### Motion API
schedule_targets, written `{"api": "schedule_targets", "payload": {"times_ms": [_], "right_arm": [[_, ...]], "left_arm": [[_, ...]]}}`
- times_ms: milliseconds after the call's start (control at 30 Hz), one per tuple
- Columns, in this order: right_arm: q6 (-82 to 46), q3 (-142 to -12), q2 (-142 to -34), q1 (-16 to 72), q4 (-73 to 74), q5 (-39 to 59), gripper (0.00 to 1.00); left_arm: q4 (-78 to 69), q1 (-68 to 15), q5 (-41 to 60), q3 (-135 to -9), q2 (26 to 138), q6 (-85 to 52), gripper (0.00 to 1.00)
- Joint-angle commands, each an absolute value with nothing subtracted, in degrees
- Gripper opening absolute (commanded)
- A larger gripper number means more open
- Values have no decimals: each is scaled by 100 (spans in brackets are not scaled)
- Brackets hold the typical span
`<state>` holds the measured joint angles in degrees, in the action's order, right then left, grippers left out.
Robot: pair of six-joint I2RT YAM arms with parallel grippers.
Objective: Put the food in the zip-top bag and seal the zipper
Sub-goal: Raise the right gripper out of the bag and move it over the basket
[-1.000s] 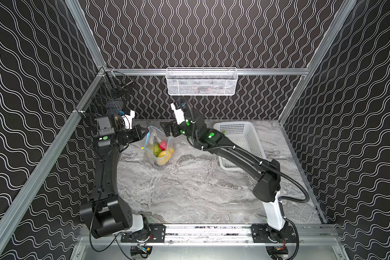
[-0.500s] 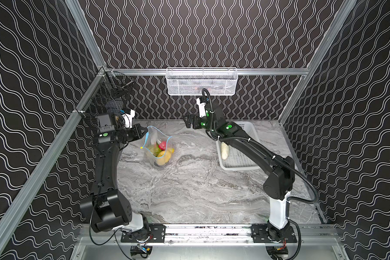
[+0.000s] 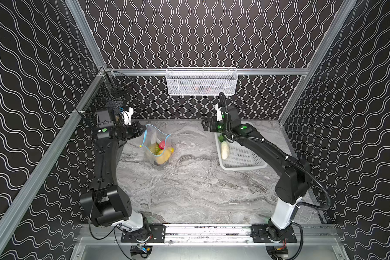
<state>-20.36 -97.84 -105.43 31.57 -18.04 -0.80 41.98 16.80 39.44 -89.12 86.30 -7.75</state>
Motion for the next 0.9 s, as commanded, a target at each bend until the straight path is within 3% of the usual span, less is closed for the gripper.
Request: {"api": "schedule_targets", "payload": {"times_ms": [0, 500, 867], "right_arm": [[-2065, -9649, -10450, 3032, -1874, -205, 99], [-2399, -8480, -10354, 2678, -1997, -404, 99], [-2295, -8357, -10560, 2534, -2915, -1069, 96]], "left_arm": [[4382, 1681, 3693, -9074, 8649, -650, 0], [4406, 1679, 3442, -8840, 8339, -445, 0], [4137, 1674, 3503, -8546, 8061, -519, 0]]}}
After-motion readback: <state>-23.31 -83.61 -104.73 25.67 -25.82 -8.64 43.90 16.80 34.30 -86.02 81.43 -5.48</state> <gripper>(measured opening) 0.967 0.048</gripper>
